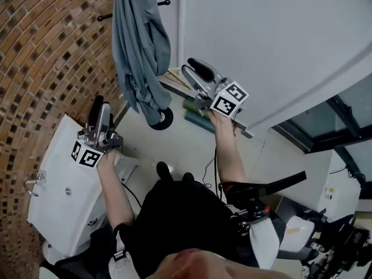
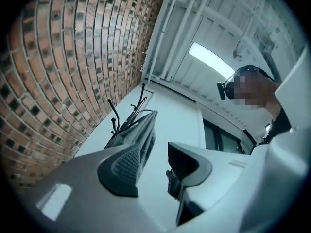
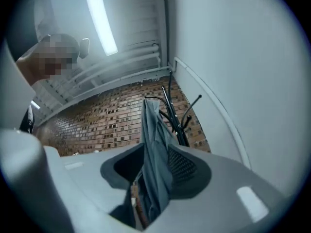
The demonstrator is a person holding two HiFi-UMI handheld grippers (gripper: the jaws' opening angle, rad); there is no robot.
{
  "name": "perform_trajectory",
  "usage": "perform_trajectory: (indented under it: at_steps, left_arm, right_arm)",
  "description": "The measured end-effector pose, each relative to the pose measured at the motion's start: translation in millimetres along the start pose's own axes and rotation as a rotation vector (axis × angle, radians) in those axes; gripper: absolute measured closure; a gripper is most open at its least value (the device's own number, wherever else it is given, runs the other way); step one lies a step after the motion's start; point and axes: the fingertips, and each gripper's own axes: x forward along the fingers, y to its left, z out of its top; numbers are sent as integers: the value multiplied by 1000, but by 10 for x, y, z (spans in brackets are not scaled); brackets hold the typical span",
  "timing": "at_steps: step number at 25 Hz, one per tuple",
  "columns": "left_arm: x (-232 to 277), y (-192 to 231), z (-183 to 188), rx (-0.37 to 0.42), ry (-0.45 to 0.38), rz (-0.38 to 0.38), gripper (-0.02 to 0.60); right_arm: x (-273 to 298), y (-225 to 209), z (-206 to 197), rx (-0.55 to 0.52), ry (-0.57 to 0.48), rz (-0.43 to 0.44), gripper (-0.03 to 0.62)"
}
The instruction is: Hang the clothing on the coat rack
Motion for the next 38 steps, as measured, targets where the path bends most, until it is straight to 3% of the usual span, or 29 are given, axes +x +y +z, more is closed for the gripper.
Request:
perform_trajectory:
  at_steps: [6,9,12,14,17,23,27,34,38]
  left_arm:
    - [-869,-579,-501,23,150,107,420]
    - [-969,-734,-496,23,170,59,422]
    - [-1149,-901,-253,81,128,30,421]
    - [-1129,-1140,-293,88,133,-39,421]
    - [-1015,-1555,-426,27,152,-188,422]
    - [-1444,-1848,-47,-19,97,-280,430]
    - [-1666,-1993,134,0,84,-304,433]
    - [-1946,-1937,395,21,45,-257,435]
    - [-1950,-2038,436,30,51,-279,439]
  right_arm:
    - [-974,282,-960,233,83,-59,450]
    - [-1265,550,-1199,276,116,-117,453]
    - [-1176,923,-1423,277,163,-76,453]
    - [-1310,1082,-1464,259,197,-90,453]
    - [-1788,1277,-1442,236,217,-201,453]
    - [-1906,2269,-1759,273,273,-230,453]
    - [-1959,2636,-1876,280,320,-249,453]
    - [-1801,2882,-1780,242,328,-224,453]
    - [-1844,2934,-1753,243,318,-231,453]
